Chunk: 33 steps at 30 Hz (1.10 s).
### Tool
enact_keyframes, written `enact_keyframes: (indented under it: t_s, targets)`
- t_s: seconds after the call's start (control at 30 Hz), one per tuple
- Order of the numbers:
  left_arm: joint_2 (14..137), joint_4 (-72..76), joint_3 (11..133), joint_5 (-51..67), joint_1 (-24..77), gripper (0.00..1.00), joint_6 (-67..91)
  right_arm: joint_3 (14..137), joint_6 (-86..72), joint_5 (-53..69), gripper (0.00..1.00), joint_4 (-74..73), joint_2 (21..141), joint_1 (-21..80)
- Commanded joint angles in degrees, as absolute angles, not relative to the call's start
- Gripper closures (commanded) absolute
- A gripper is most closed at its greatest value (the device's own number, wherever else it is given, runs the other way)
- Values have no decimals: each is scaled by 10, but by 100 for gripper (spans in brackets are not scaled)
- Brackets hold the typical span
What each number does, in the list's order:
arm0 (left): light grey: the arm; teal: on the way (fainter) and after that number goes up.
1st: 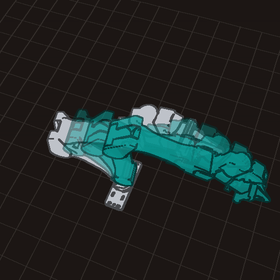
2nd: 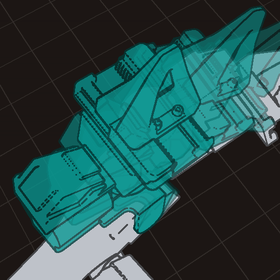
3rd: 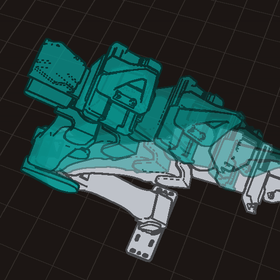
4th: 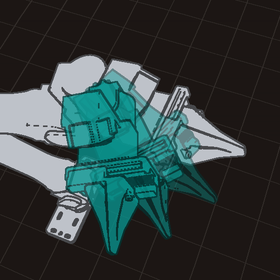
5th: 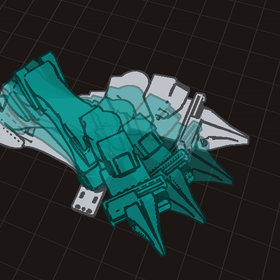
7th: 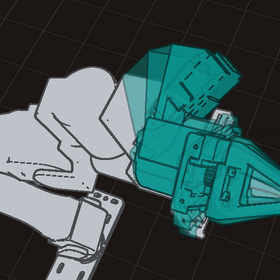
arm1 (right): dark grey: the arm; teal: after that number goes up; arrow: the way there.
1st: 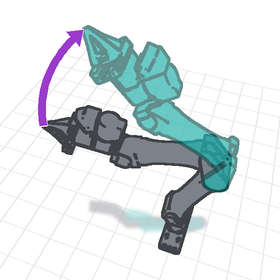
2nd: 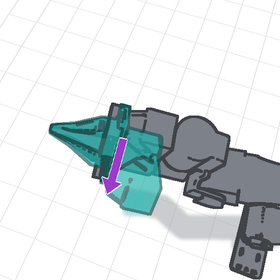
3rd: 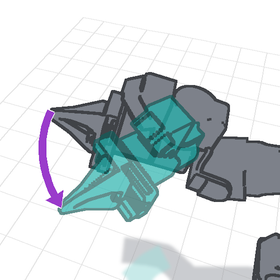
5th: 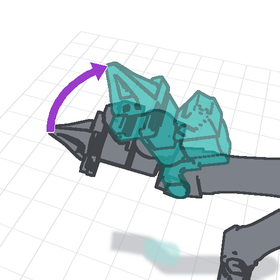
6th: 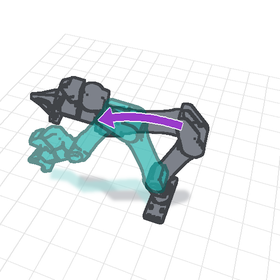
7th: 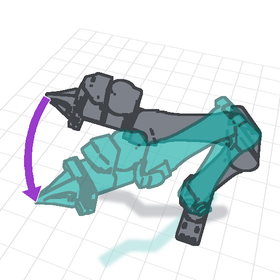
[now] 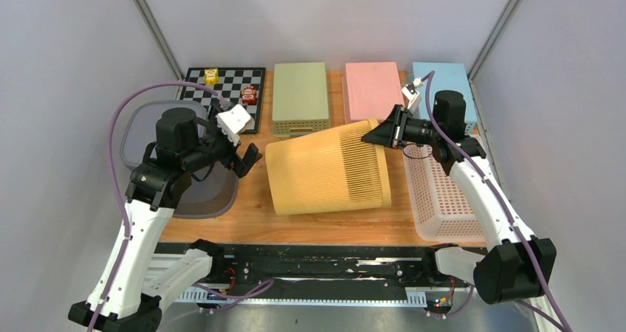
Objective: Turn the large container upside down
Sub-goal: Adjust the container at the center of the board.
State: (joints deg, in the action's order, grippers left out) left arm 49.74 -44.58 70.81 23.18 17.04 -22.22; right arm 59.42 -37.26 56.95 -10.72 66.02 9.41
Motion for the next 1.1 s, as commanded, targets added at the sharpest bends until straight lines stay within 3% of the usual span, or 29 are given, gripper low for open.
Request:
enact_keyframes:
  t_s: [0.0,0.53,1.07]
  targets:
    - [493,-428,684,217,173,0,-197,583,-341,558,68,-108,668,76]
    - [500,-386,617,242,173,0,-97,604,-220,529,45,-153,682,68]
    - [582,-314,582,229,171,0,-8,636,-107,485,43,-239,651,68]
